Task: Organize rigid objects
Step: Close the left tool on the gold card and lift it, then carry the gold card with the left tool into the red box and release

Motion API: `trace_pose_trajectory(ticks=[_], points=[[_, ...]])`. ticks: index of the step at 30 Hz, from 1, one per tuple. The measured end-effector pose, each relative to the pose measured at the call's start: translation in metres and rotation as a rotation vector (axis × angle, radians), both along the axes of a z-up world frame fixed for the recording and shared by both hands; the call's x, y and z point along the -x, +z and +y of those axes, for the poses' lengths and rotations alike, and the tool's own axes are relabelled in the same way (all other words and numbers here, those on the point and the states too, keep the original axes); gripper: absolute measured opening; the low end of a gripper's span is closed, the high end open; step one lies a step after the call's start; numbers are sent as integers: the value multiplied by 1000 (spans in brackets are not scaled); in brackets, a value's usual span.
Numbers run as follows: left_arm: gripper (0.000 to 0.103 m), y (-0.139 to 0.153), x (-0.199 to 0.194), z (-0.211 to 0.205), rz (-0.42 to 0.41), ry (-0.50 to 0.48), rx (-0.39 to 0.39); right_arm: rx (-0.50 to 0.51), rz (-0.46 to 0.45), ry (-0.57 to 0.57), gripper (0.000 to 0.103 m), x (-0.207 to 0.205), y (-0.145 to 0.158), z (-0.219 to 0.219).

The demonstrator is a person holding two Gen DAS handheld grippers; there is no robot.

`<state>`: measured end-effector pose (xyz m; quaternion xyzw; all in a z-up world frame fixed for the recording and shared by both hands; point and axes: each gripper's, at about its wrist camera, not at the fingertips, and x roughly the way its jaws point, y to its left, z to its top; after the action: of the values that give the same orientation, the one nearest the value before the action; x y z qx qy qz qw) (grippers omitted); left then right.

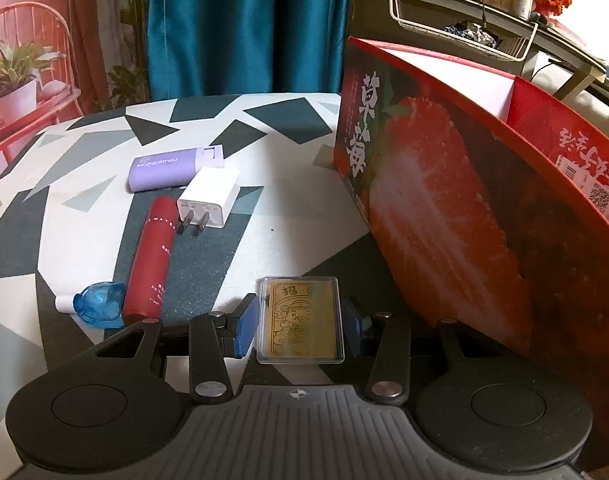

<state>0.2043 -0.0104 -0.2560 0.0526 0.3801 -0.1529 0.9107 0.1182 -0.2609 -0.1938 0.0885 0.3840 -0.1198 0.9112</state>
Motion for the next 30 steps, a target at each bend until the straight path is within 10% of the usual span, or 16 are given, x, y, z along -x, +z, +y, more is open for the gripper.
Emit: trace_pose_trajectory(ticks=[10, 22, 30], points=[[47, 19, -5, 6, -41, 0, 31, -8, -3, -1, 11, 0, 0, -2], [47, 120, -28, -26, -231, -180, 118, -6, -3, -7, 10, 0, -1, -3], [47, 104, -28, -75, -187, -317, 76, -18, -7, -4, 10, 1, 0, -5]])
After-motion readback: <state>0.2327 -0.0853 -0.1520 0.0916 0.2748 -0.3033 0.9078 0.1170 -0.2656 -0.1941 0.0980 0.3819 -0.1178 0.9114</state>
